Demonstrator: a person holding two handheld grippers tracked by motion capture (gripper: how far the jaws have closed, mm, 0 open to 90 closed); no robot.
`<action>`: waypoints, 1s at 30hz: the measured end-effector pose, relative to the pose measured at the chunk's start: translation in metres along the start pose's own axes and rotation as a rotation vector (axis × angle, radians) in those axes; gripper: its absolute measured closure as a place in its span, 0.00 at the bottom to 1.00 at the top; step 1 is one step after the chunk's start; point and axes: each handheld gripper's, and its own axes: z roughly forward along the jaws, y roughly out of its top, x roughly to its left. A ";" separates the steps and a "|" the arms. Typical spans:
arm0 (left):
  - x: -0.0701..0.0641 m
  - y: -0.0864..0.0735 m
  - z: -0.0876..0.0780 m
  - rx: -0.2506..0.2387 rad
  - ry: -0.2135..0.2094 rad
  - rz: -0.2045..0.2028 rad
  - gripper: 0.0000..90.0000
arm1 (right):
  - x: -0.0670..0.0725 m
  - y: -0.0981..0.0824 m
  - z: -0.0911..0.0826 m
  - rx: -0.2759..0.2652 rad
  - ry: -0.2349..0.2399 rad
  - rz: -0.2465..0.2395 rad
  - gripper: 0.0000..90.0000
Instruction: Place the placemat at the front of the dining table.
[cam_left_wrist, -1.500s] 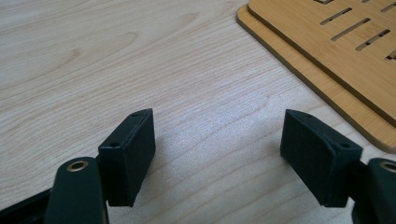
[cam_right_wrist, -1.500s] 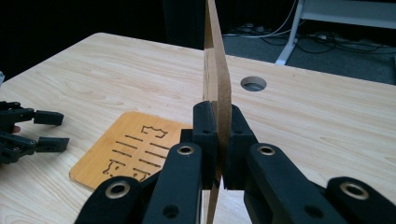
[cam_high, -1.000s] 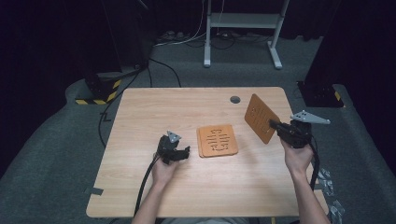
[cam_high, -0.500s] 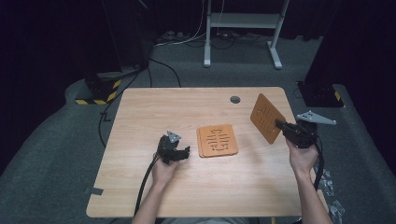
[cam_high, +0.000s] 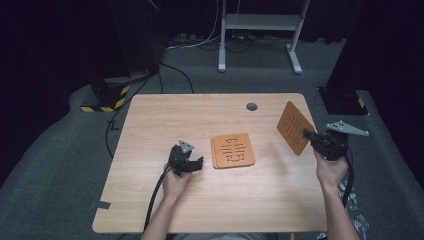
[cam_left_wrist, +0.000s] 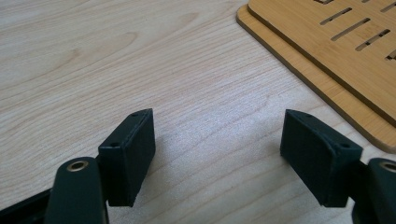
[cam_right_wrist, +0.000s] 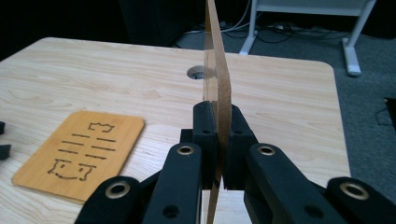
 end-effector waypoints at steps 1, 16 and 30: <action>0.000 0.000 0.000 0.000 0.000 0.000 0.29 | -0.001 -0.001 0.000 0.002 -0.006 -0.003 0.96; 0.000 0.000 0.000 0.000 0.000 -0.001 0.29 | -0.010 -0.014 0.003 0.022 -0.024 0.032 0.96; 0.000 0.000 0.000 0.000 0.001 -0.001 0.29 | -0.013 -0.025 0.011 0.061 -0.038 0.042 0.96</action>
